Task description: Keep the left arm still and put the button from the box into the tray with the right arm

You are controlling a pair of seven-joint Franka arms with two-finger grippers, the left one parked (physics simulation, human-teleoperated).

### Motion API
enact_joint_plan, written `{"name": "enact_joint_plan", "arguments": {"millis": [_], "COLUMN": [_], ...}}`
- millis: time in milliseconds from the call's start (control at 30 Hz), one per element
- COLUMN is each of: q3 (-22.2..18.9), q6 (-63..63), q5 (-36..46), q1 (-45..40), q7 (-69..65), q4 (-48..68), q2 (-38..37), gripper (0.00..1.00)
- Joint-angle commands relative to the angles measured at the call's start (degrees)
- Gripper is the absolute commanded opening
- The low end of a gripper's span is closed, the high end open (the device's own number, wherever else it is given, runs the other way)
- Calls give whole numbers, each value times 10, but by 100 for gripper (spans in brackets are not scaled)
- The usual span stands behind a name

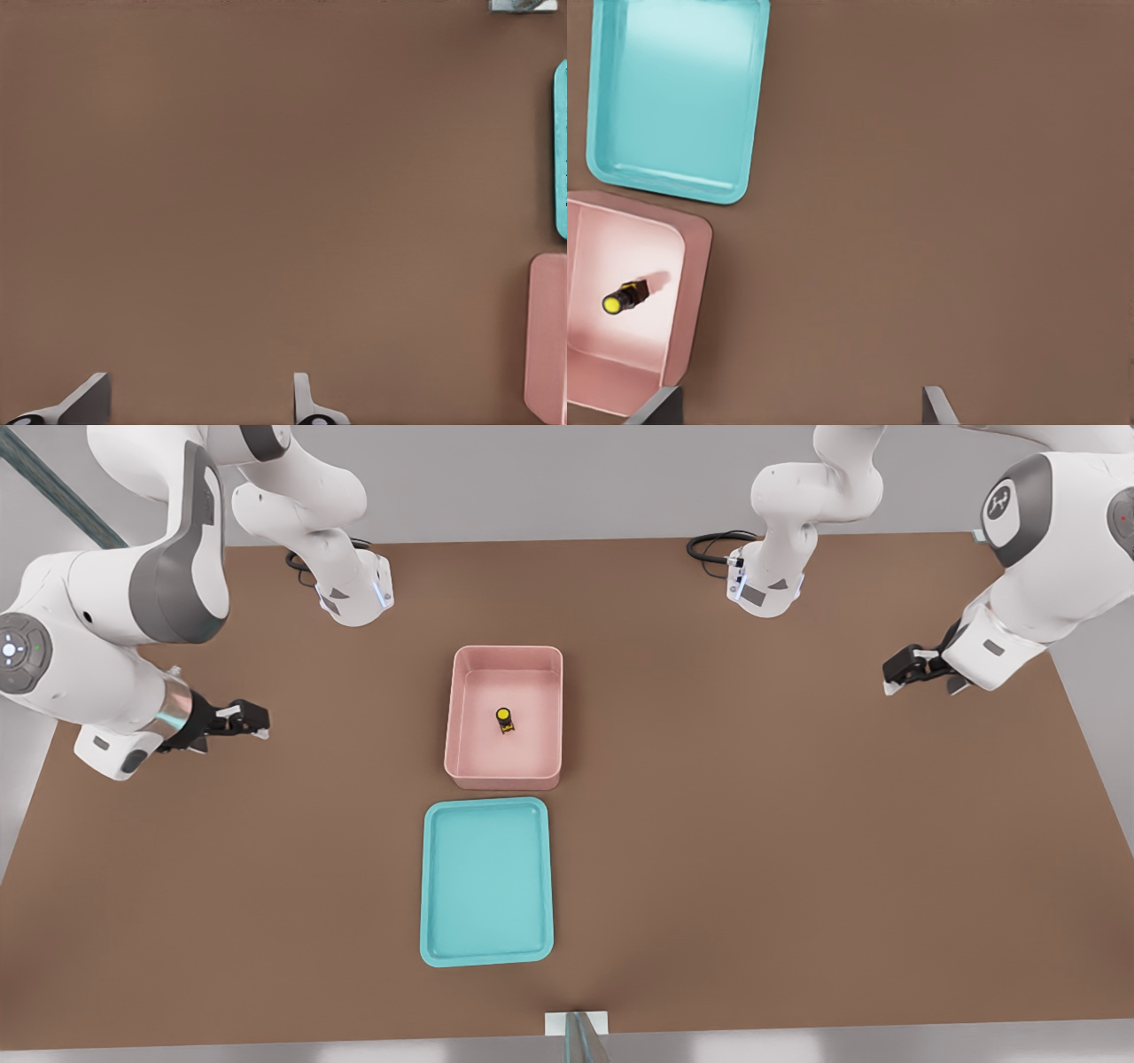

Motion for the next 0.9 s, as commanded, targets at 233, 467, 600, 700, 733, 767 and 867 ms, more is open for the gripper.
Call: {"name": "enact_joint_plan", "arguments": {"millis": [233, 467, 600, 700, 733, 767, 867], "q3": [149, -127, -140, -137, -125, -125, -121], "q6": [59, 497, 600, 636, 642, 643, 677], "q5": [30, 8, 10, 72, 72, 72, 72], "q1": [320, 528, 533, 534, 538, 538, 538], "q7": [519, 507, 485, 513, 544, 545, 545], "q4": [-9, -430, -503, -516, -516, -518, -538], "q2": [34, -2, 0, 0, 2, 2, 14], "gripper": [100, 100, 100, 99, 99, 99, 99]}}
